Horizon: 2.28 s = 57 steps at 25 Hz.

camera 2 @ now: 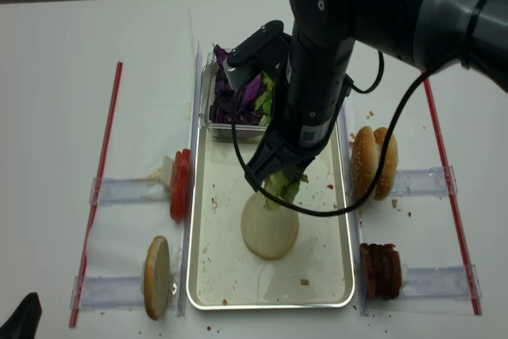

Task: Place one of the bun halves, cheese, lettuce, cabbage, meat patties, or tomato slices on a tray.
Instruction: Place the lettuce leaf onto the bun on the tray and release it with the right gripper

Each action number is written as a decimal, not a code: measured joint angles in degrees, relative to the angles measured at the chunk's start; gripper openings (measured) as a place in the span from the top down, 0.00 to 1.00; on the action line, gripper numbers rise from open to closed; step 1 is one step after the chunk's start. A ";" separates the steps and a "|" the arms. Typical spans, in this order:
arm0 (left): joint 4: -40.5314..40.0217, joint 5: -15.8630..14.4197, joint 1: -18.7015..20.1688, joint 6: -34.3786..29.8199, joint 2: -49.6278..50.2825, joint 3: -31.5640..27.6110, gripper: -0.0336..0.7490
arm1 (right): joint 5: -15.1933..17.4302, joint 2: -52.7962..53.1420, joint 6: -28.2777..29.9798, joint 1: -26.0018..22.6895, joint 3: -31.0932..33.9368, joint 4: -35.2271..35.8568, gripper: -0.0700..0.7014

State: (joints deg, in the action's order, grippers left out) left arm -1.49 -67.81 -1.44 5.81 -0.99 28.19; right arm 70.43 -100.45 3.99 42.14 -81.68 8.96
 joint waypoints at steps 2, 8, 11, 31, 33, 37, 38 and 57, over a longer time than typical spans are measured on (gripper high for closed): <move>0.00 0.00 0.00 0.00 0.00 0.00 0.17 | 0.00 -0.59 0.00 0.12 0.00 0.10 0.86; 0.00 0.00 0.00 0.00 0.00 0.00 0.17 | 0.00 -3.22 1.60 0.12 0.00 2.11 0.86; 0.00 0.00 0.00 0.00 0.00 0.00 0.17 | -0.35 -4.44 2.13 0.12 0.00 3.01 0.86; 0.00 0.00 0.00 0.00 -0.04 0.00 0.17 | -6.14 -13.86 7.24 0.24 0.00 6.73 0.47; 0.00 0.00 0.00 0.00 -0.04 0.00 0.17 | -6.14 -13.86 7.70 0.24 0.00 7.19 0.24; 0.00 0.00 0.00 0.00 -0.04 0.00 0.17 | -6.14 -13.86 7.70 0.24 0.00 7.52 0.12; 0.00 0.00 0.00 0.00 -0.04 0.00 0.17 | -6.14 -13.86 7.70 0.24 0.00 7.52 0.12; 0.00 0.00 0.00 0.00 -0.04 0.00 0.17 | -2.59 -5.87 5.20 0.24 -4.47 4.27 0.12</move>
State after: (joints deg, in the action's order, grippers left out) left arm -1.49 -67.81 -1.44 5.81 -1.03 28.19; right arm 67.84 -106.32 9.19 42.38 -86.14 13.24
